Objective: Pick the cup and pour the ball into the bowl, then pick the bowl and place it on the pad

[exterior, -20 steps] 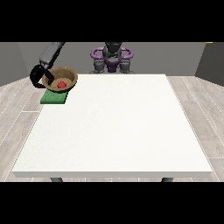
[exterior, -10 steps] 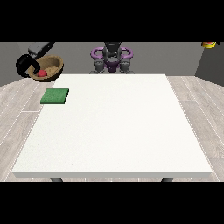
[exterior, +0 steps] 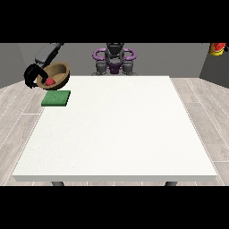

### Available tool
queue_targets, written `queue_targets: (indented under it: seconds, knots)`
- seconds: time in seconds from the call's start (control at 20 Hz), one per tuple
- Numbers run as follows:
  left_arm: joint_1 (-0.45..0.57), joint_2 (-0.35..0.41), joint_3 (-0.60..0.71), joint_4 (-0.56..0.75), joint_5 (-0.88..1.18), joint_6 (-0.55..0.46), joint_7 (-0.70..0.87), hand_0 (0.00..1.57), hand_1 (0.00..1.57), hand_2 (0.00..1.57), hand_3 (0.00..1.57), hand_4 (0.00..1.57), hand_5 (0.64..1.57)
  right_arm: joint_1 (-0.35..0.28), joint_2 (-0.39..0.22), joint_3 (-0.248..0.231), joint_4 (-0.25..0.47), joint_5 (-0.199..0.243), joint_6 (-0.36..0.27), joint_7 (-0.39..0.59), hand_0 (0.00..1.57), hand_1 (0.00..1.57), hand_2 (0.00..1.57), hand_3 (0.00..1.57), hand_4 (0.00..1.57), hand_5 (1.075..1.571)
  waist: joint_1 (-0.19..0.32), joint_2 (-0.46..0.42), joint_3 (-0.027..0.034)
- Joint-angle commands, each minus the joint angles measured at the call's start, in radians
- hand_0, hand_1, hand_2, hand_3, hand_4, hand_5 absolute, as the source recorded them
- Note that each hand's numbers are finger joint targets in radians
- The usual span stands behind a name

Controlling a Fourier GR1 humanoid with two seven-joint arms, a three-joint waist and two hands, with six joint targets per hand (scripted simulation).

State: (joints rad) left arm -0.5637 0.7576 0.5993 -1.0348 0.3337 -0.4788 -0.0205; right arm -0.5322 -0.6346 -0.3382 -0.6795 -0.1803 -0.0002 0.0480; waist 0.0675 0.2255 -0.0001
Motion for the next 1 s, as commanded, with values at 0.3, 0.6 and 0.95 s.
queue_targets:
  seconds: [0.3, 0.6, 0.95]
  knots:
    - [0.002, 0.041, 0.007, 0.021, 0.034, -0.011, -0.002, 0.0, 0.0, 0.0, 0.0, 1.2, 1.559, -0.03, 0.046, -0.077, 0.089, -0.07, -0.018, -0.017, 1.57, 1.57, 1.57, 0.74, 0.9, 1.569, -0.001, 0.002, 0.0011]
    - [0.017, 0.057, 0.003, 0.014, 0.051, -0.017, 0.009, 0.0, 0.0, 0.0, 0.0, 1.2, 1.561, -0.033, -0.036, -0.076, 0.127, -0.018, -0.093, -0.023, 1.57, 1.57, 1.57, 0.98, 0.0, 1.554, 0.011, 0.003, 0.0005]
    - [0.023, 0.103, 0.033, 0.098, 0.038, -0.04, -0.113, 0.0, 0.0, 0.0, 0.0, 1.19, 1.563, -0.063, 0.03, -0.088, 0.104, -0.047, -0.116, -0.086, 1.46, 1.46, 1.41, 0.83, 0.0, 1.532, -0.005, 0.068, 0.0002]
